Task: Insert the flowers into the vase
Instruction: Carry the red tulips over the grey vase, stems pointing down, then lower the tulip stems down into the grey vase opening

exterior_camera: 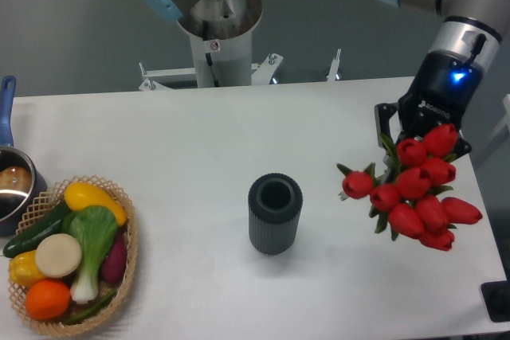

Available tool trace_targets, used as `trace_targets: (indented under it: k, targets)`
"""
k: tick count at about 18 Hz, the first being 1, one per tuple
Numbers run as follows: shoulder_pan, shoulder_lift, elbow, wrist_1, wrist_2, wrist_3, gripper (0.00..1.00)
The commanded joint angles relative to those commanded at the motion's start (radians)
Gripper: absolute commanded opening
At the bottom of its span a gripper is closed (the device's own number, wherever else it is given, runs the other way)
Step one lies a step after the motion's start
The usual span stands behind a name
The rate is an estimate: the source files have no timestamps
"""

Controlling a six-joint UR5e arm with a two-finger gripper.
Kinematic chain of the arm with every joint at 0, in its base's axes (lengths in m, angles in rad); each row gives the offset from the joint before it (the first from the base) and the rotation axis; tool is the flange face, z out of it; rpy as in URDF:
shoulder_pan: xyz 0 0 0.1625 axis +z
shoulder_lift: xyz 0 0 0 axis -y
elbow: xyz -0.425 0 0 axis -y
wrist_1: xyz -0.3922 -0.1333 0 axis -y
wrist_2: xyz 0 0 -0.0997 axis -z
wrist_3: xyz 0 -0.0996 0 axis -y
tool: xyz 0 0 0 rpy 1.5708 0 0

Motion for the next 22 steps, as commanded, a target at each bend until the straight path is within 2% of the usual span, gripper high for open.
trace_targets:
  k: [7,14,18,22]
  targets:
    - [-0.009,0.068,-0.042,0.005,-0.032,-0.026,0.04]
    - [-0.031,0.068,-0.063,0.006,-0.026,-0.022,0.04]
    - [-0.046,0.065,-0.101,0.052,-0.019,-0.015,0.04]
    - [-0.048,0.063,-0.126,0.063,-0.014,-0.012,0.04]
